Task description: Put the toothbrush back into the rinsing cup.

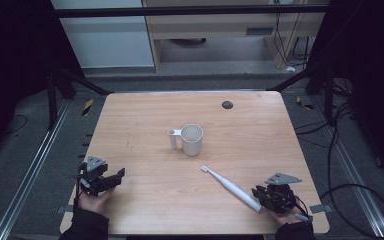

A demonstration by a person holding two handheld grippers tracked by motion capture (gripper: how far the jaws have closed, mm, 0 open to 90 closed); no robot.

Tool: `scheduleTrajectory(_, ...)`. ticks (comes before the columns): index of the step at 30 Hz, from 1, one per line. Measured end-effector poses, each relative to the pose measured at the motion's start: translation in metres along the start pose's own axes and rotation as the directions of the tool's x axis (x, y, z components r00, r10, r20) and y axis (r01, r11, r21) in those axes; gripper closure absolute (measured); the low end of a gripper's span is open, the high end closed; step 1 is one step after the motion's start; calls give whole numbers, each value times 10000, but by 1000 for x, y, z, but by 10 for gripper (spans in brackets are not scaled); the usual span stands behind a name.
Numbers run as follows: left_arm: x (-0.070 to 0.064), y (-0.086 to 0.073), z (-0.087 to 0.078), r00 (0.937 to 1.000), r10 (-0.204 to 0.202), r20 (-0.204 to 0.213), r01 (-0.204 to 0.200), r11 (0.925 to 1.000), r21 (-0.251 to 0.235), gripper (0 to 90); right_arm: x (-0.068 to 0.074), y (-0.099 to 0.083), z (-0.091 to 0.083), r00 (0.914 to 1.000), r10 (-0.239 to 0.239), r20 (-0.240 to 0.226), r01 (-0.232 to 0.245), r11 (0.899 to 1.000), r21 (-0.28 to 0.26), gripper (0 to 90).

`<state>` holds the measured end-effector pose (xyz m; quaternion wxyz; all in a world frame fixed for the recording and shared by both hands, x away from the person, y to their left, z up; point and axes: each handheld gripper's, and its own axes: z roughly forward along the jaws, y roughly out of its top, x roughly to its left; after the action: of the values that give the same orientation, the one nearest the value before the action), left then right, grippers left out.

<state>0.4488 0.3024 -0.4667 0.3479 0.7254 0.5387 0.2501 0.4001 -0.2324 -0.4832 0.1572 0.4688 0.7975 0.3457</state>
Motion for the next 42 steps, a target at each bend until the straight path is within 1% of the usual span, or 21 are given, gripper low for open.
scheduleTrajectory(7,0,0,1,10000,46,6,-46,10000,56,298,3,-2,1,9996,-100,-249,104,9998,172,800)
scheduleTrajectory(12,-1,0,1,10000,55,19,-55,10000,70,298,5,-3,1,9996,-136,-265,144,9994,303,800)
scheduleTrajectory(17,-1,0,1,10000,69,29,-69,9999,100,298,6,-4,1,9992,-87,-381,100,9994,323,800)
scheduleTrajectory(21,-1,0,1,10000,75,44,-76,9999,124,299,7,-4,1,9991,-119,-406,134,9992,375,800)
scheduleTrajectory(22,-1,0,1,9999,90,47,-90,9999,139,299,8,-5,1,9990,-63,-440,80,9992,383,800)
scheduleTrajectory(25,-1,0,1,10000,79,41,-80,9999,124,299,8,-5,1,9992,-91,-397,107,9991,404,799)
scheduleTrajectory(29,-1,0,1,10000,84,44,-85,9999,126,300,10,-7,0,9988,-67,-487,88,9990,434,797)
scheduleTrajectory(34,-1,0,1,10000,73,44,-73,9999,111,301,10,-6,0,9990,-89,-428,109,9989,463,782)
scheduleTrajectory(40,-1,0,1,9999,115,49,-116,9999,126,301,8,0,-1,9996,-114,-240,119,9997,220,759)
scheduleTrajectory(42,-2,0,2,10000,73,57,-73,9999,118,301,8,6,-4,9998,-151,-153,152,9999,61,735)
